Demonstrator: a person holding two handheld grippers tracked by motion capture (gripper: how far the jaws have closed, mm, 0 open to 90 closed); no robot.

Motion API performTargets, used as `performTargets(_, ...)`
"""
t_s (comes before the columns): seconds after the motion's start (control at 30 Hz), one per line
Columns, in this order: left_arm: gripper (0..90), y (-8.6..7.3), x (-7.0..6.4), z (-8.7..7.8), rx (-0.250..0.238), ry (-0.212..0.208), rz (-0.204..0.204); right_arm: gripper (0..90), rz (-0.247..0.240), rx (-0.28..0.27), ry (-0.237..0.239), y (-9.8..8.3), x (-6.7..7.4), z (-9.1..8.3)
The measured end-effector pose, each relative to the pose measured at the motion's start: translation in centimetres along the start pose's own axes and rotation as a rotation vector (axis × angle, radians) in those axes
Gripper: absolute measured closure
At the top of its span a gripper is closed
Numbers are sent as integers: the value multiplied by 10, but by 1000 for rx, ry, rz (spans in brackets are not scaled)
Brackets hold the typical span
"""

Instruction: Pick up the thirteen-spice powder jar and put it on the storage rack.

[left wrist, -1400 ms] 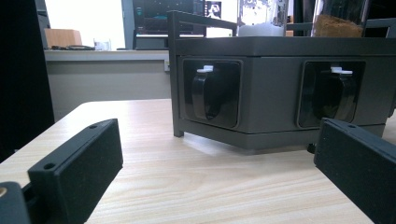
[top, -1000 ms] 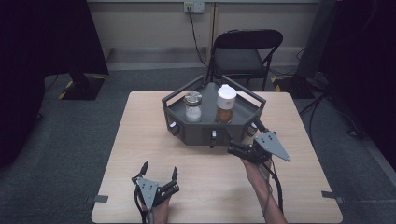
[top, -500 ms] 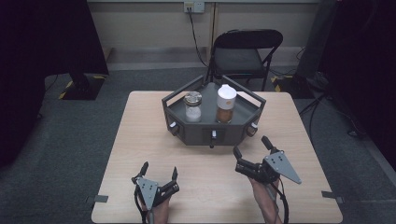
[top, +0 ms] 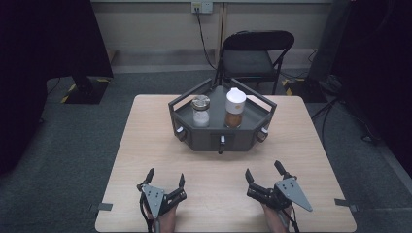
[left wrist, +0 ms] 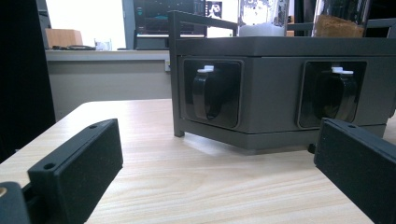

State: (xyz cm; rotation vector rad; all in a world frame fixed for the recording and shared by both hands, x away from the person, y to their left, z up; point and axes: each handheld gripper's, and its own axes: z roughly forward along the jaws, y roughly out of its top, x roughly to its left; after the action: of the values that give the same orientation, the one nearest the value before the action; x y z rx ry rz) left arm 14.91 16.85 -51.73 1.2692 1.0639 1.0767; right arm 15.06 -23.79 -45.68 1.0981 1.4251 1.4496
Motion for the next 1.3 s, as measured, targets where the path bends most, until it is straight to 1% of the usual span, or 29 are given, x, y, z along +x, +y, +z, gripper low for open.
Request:
performTargets(0.2,5,0,0,0,-1,0,0,0,-12,23,-27,-10,5,-4)
performTargets(0.43,4,0,0,0,-1,0,1,0,-17,21,-47,-26,9,-11)
performTargets(0.53,3,0,0,0,-1,0,1,0,-24,24,-74,-30,14,-13)
performTargets(0.63,3,0,0,0,-1,0,1,0,-21,27,-86,-33,16,-13)
performTargets(0.87,3,0,0,0,-1,0,0,0,-36,17,-95,-41,19,-15)
performTargets(0.97,2,0,0,0,-1,-1,1,0,-38,22,-95,-44,19,-14)
performTargets(1.03,2,0,0,-1,-1,-1,0,0,-37,26,-104,-47,20,-14)
performTargets(1.13,3,0,1,-1,-1,-1,0,0,-41,6,-111,-51,21,-15)
performTargets(1.3,3,0,1,-1,-1,-1,0,0,-37,-5,-118,-53,22,-16)
